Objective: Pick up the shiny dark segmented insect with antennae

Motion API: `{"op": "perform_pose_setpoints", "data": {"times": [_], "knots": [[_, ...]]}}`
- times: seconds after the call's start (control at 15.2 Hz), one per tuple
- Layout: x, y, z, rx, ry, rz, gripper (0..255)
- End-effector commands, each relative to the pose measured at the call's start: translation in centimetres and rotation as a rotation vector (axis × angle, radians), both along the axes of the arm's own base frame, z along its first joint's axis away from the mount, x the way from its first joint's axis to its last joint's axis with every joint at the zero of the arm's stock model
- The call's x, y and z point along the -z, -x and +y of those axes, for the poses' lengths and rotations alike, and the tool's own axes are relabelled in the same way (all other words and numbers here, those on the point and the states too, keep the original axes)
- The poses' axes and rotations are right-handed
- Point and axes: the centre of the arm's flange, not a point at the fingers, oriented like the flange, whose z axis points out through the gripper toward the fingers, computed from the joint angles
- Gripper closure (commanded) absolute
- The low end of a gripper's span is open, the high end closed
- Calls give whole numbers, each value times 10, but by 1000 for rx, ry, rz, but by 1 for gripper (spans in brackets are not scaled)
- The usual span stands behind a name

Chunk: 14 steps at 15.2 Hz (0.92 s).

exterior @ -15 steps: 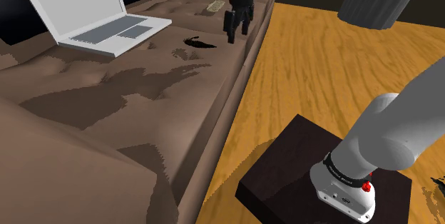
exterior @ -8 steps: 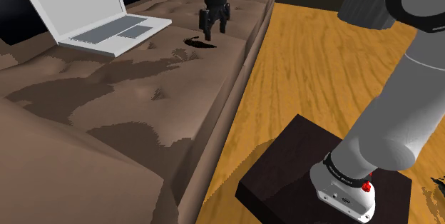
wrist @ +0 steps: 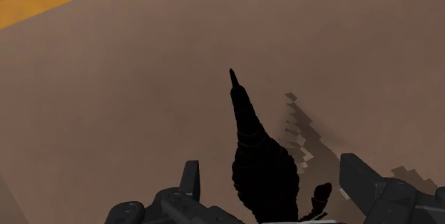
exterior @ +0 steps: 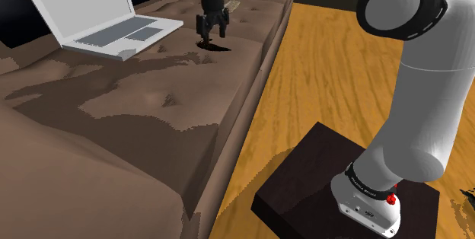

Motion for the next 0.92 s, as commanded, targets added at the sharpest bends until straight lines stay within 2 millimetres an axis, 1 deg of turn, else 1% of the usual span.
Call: {"op": "perform_pose_setpoints", "data": {"times": [0.0, 0.13, 0.2, 0.33, 0.4, 0.86], "knots": [[11, 0, 1, 0, 0, -1, 0], [21, 0, 1, 0, 0, -1, 0], [29, 0, 1, 0, 0, -1, 0], [29, 0, 1, 0, 0, -1, 0], [30, 0, 0, 0, 0, -1, 255], [29, 0, 0, 0, 0, -1, 255]]}}
